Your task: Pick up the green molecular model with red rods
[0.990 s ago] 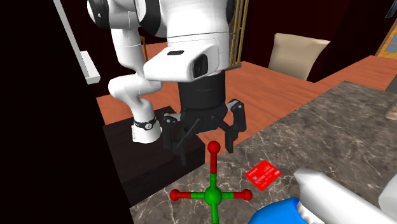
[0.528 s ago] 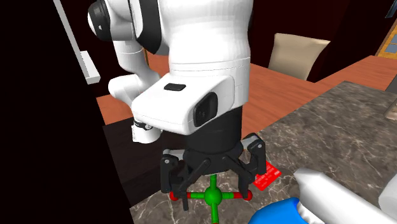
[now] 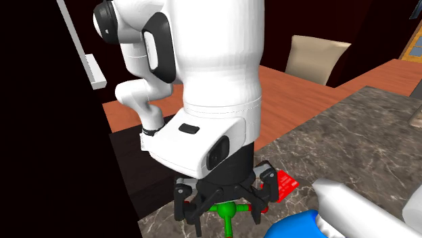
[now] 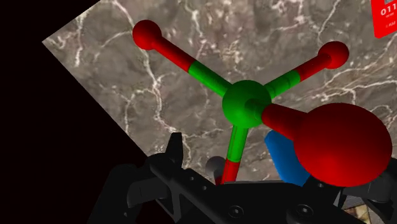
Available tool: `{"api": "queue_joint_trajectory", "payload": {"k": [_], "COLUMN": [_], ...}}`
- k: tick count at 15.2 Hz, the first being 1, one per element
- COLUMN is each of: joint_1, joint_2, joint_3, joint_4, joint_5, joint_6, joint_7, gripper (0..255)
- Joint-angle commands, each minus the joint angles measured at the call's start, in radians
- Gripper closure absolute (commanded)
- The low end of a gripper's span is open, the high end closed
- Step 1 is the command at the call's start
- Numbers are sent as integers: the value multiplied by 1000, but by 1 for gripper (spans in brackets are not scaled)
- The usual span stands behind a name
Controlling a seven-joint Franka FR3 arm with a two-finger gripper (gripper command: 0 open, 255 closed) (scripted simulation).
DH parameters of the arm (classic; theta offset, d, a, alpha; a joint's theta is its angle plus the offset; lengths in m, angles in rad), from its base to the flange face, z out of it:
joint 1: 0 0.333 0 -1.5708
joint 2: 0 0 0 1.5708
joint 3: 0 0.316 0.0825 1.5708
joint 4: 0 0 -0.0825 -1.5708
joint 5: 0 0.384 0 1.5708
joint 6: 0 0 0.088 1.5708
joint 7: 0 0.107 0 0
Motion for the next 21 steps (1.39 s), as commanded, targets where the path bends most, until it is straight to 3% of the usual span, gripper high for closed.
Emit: {"api": "queue_joint_trajectory", "payload": {"k": [1,10,21], "joint_1": [0,0,3], "joint_2": [1,1,14], "joint_3": [0,0,1], "joint_4": [-3,-3,164], "joint_5": [0,0,1], "joint_6": [4,5,-149], "joint_7": [0,0,-6], "gripper": [255,255,255]}}
